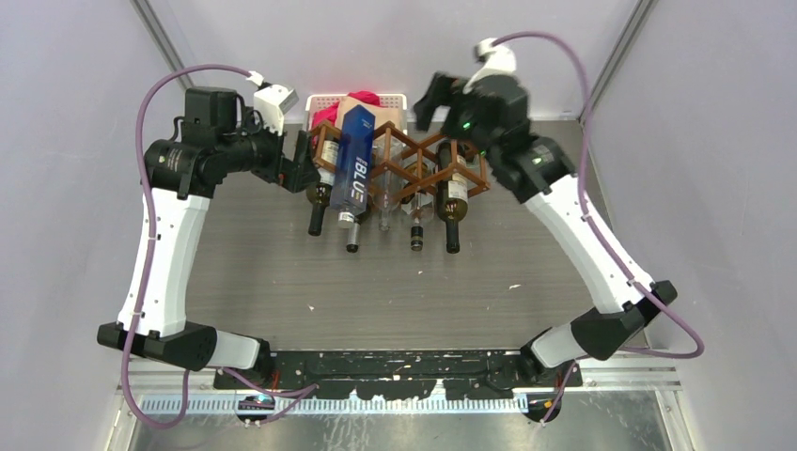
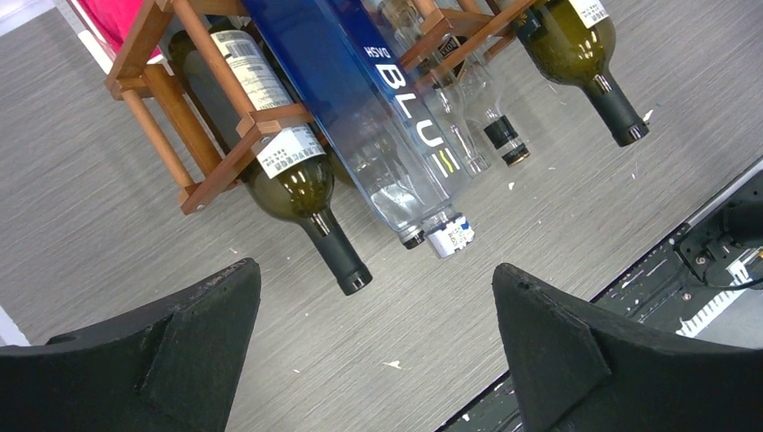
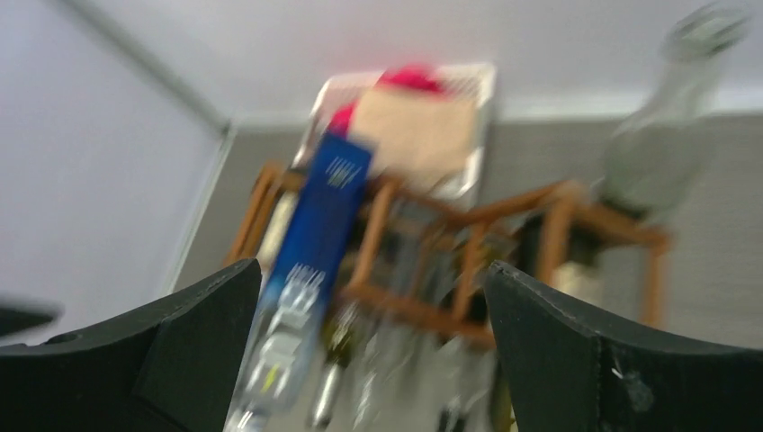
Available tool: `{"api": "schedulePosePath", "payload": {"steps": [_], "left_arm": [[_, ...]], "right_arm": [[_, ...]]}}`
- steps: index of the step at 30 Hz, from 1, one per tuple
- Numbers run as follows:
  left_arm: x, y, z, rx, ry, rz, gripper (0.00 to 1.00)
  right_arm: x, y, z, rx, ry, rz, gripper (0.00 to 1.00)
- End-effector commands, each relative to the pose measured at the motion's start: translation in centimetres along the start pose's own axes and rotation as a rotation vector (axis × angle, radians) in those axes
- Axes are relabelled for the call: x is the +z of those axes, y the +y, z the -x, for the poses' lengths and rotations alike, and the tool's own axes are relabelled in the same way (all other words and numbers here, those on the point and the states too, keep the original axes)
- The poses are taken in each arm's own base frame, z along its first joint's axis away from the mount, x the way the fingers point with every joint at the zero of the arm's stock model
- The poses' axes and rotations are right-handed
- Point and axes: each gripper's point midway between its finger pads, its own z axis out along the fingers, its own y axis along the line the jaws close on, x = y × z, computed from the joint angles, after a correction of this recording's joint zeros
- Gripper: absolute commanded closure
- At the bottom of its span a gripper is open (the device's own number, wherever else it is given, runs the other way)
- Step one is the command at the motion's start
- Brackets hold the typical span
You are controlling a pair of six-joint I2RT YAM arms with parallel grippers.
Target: Take the wine bottle off the wine rack
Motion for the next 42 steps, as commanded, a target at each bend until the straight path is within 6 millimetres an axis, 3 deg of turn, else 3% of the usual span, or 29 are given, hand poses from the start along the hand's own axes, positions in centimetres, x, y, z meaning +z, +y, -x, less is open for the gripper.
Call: {"api": "schedulePosePath", "payload": {"steps": [1, 4, 8, 16, 27, 38, 42], "left_arm": [[-1.8, 0.1, 1.6, 0.048, -0.074, 0.034, 0.00], [-1.9, 0.4, 1.5, 0.061, -0.072, 0.052, 0.00], [-2.4, 0.5, 1.5, 0.074, -0.087, 0.072, 0.00], [-3.1, 1.1, 1.3, 0.075, -0.085, 0.122, 0.00], [-3.2, 0.5, 1.0, 0.086, -0.097, 0.093, 0.00], [-3.1, 0.1, 1.1, 0.086, -0.107, 0.072, 0.00], [-3.1, 0.1, 1.0, 0.095, -0.104, 0.074, 0.00]], "right_arm": [[-2.1, 5.3, -9.9, 0.088, 0.310, 0.069, 0.00], [-2.7, 8.1, -12.9, 0.162, 0.388, 0.124, 0.00], [-3.0, 11.5, -15.5, 0.253, 0.451, 0.191, 0.00], [-0.1, 13.9, -19.0, 0.333, 0.533, 0.205, 0.00], [4.1, 15.1, -22.3, 0.366, 0.557, 0.171, 0.01], [7.1, 15.3, -24.3, 0.414, 0.530, 0.156, 0.27], [7.3, 15.1, -24.6, 0.426, 0.532, 0.156, 0.45]]}}
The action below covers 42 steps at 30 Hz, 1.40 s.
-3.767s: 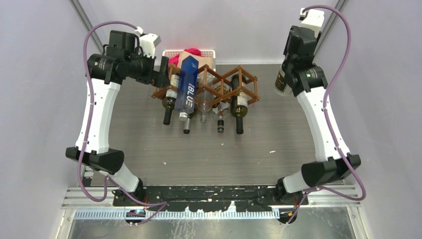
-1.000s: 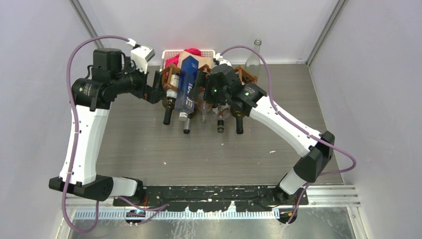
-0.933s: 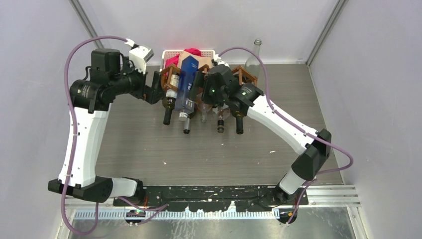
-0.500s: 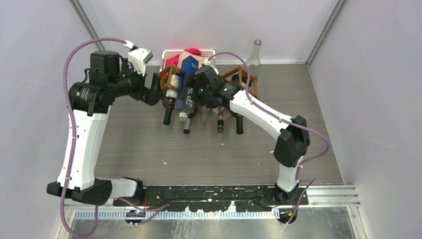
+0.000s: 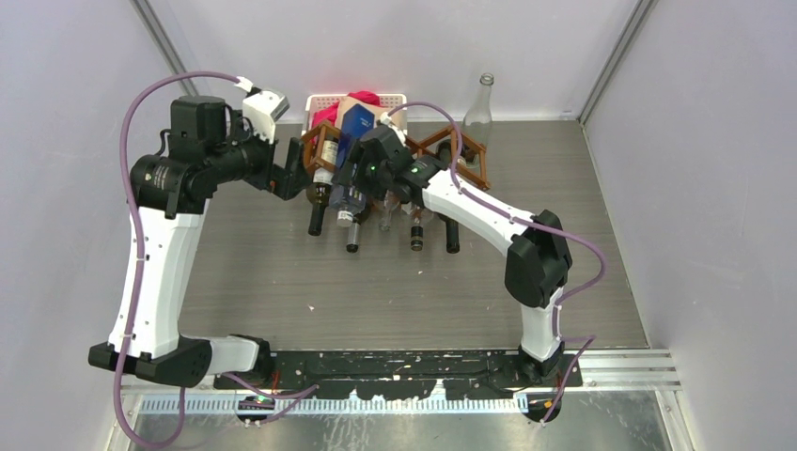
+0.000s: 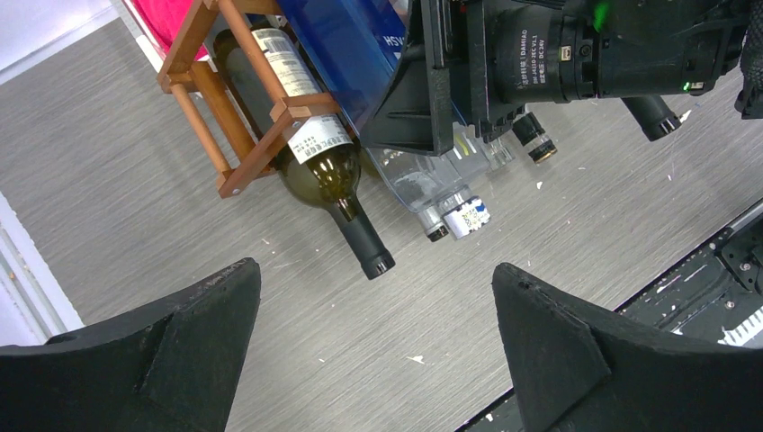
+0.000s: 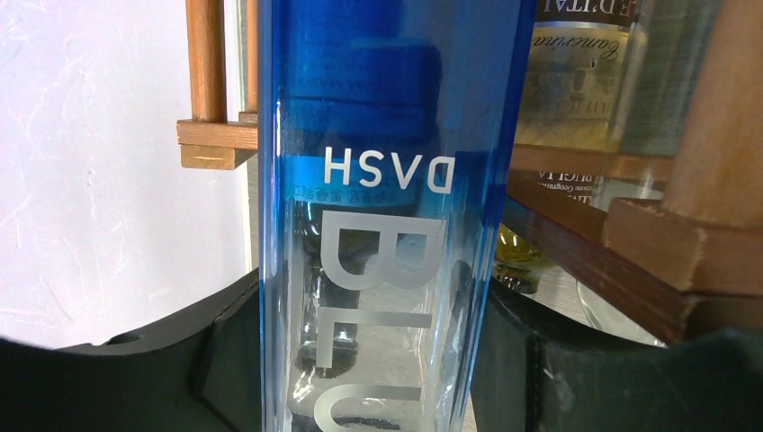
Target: Take the wine bottle off the wine rack
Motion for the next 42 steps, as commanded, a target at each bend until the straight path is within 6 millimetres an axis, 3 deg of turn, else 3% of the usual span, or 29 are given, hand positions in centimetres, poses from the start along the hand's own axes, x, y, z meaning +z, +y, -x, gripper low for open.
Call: {"api": "schedulePosePath", "payload": {"steps": [1, 4, 6, 7, 15, 27, 35, 42], "left_arm": [[-0.8, 0.0, 1.4, 0.044, -0.072, 0.002, 0.00], [-0.6, 0.0, 1.2, 0.061, -0.083, 0.000, 0.00], [-0.3, -0.3, 1.0, 0.075, -0.090, -0.018, 0.00], [-0.3, -0.5, 1.0, 0.086, -0.100, -0.032, 0.00], [-0.4, -1.5, 1.2, 0.163, -0.159, -0.082, 0.00], [0.0, -1.9, 0.5, 0.566, -0.199, -0.142, 0.00], [0.6, -3.4, 0.9, 1.017, -0.341, -0.179, 0.00], [1.5, -6.0, 0.9, 1.168, -0.435, -0.233, 0.00]], "right_arm": [[-0.8, 2.5, 2.5, 0.017, -0.079, 0.090, 0.53], [-2.3, 3.2, 2.9, -0.003, -0.093, 0.120, 0.82], [-4.3, 4.2, 3.7, -0.030, -0.116, 0.153, 0.97], [-5.3, 4.6, 4.1, -0.046, -0.126, 0.165, 0.99], [-12.6, 7.7, 5.2, -0.110, -0.139, 0.303, 0.99], [-18.7, 7.5, 6.0, 0.027, -0.073, 0.497, 0.99], [-21.9, 7.6, 4.3, -0.103, 0.010, 0.534, 0.99], [-24.3, 8.0, 1.9, -0.213, 0.127, 0.613, 0.99]]}}
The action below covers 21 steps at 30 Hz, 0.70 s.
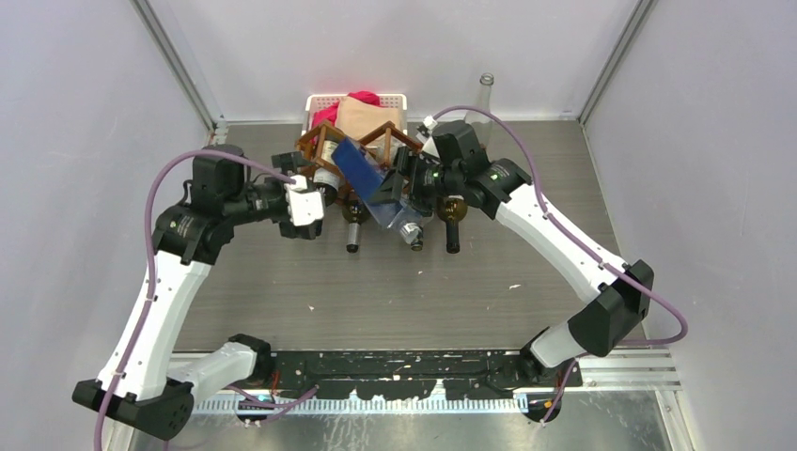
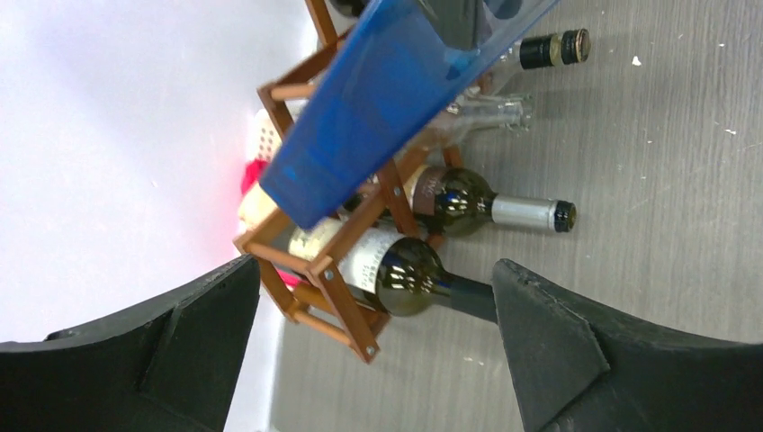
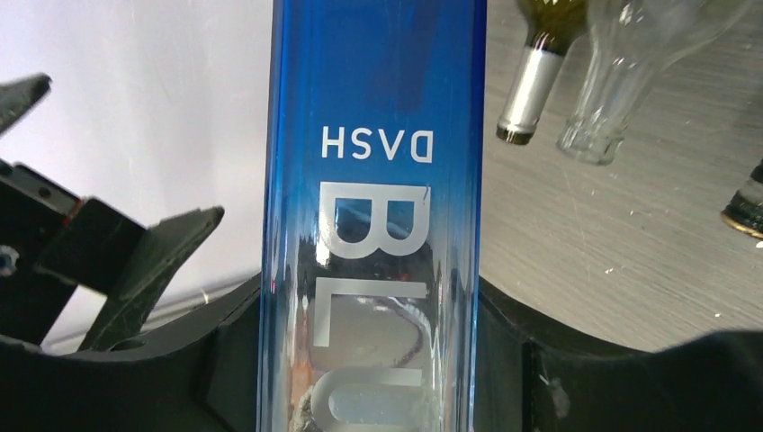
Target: Take the wine bottle off the wine rack
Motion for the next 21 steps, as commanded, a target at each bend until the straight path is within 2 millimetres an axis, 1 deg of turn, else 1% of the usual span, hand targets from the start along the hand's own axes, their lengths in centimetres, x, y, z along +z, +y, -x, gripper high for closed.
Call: {"api": "schedulePosePath", "payload": {"steps": [1, 6, 10, 14, 16, 19, 21], "left_arm": [[0.4, 1.9, 3.6, 0.234, -0.128, 0.054, 0.00], [1.8, 0.4, 3.6, 0.334, -0.117, 0.004, 0.01], [2.8, -0.4, 4.0, 0.312, -0.103, -0.042, 0.04], [3.1, -1.4, 4.2, 0.304, -0.101, -0.088, 0.06], [3.3, -1.7, 3.9, 0.314, -0.094, -0.093, 0.06], [3.3, -2.9, 3.1, 0.347, -0.074, -0.129, 0.07], [3.3, -3.7, 2.6, 0.361, -0.056, -0.154, 0.12]], "right_arm": [[-7.6, 10.6, 0.8, -0.291, -0.089, 0.372, 0.99], [-8.2, 11.4, -0.4, -0.351, -0.025, 0.417, 0.99], [-8.5, 12.4, -2.0, -0.419, 0.017, 0.461, 0.99], [-8.6, 12.7, -4.2, -0.476, 0.073, 0.475, 0.99], [-8.5, 12.8, -5.1, -0.499, 0.105, 0.471, 0.99], [-8.4, 13.0, -5.9, -0.524, 0.134, 0.467, 0.99], [-8.3, 13.3, -6.4, -0.538, 0.148, 0.474, 0.99]]}}
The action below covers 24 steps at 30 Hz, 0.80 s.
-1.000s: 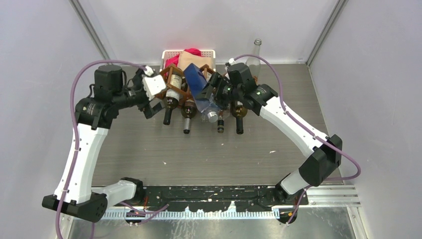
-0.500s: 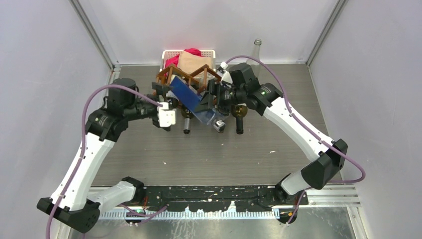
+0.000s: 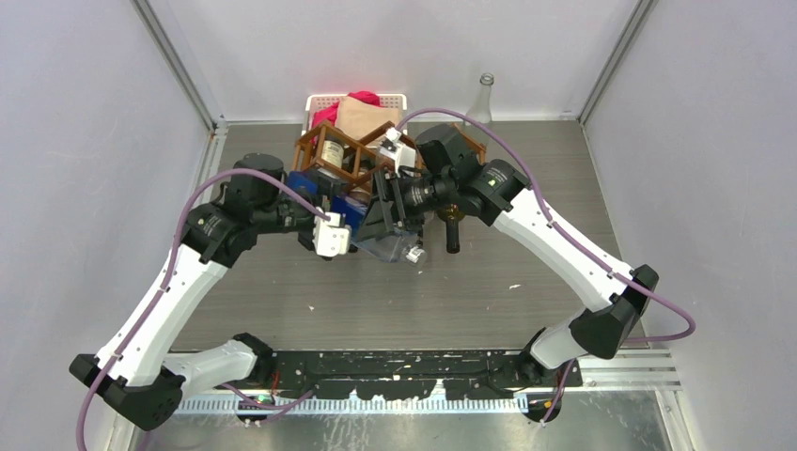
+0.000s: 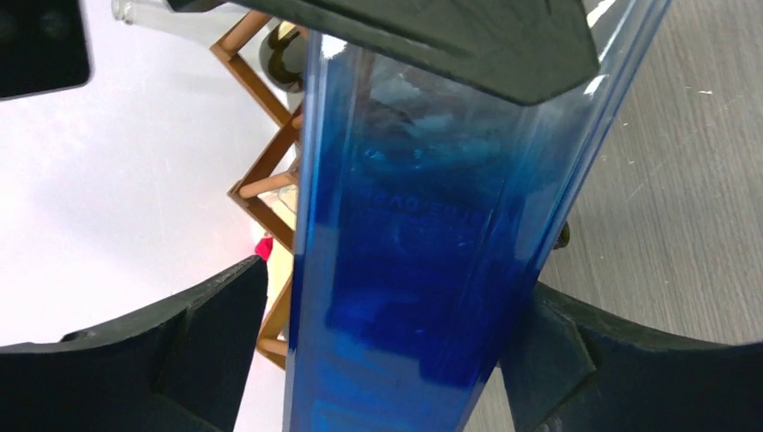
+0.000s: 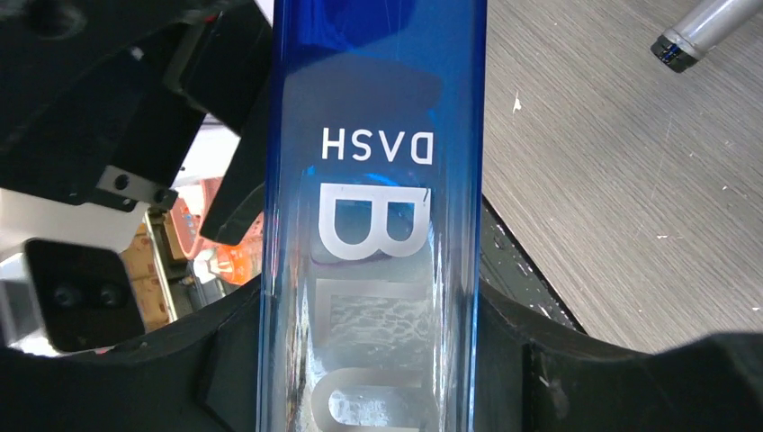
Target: Take the wine bottle off the wine rack
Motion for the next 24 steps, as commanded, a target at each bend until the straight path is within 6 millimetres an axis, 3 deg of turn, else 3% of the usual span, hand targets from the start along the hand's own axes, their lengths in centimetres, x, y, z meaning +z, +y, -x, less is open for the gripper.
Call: {"api": "schedulePosePath", "payload": {"steps": [1, 6, 9, 10, 13, 15, 16, 19, 24], "left_arm": [[-0.3, -0.9, -0.1, 0.070, 0.032, -0.026, 0.15], [-0.2, -2.0, -0.4, 0.065, 0.061, -0.079, 0.33], [-0.1, -1.5, 0.0, 0.088, 0.053, -0.054, 0.59], [0.0, -1.3, 0.1, 0.102, 0.051, -0.046, 0.69], [0.0, 0.3, 0.8, 0.145, 0.025, 0.053, 0.98], [-0.2, 1.8, 1.4, 0.152, -0.002, 0.160, 1.00], [-0.4, 2.5, 1.7, 0.153, -0.017, 0.208, 1.00], [-1.0, 3.9, 2.6, 0.120, -0.058, 0.298, 1.00], [-2.5, 6.0, 4.2, 0.008, -0.118, 0.394, 1.00]], "right_arm": [[-3.9, 8.3, 2.0, -0.289, -0.120, 0.239, 0.99], [-3.1, 8.6, 1.5, -0.304, -0.091, 0.244, 0.99], [-2.8, 8.6, 1.4, -0.308, -0.079, 0.238, 0.98], [-2.7, 8.5, 1.4, -0.308, -0.079, 0.233, 0.88], [-2.8, 8.0, 1.5, -0.322, -0.089, 0.205, 0.37], [-3.2, 7.6, 2.0, -0.346, -0.123, 0.162, 0.09], [-3.5, 7.4, 2.3, -0.362, -0.149, 0.140, 0.01], [-4.9, 7.4, 3.6, -0.411, -0.262, 0.099, 0.00], [-9.5, 9.5, 4.4, -0.556, -0.509, 0.131, 0.00]]}}
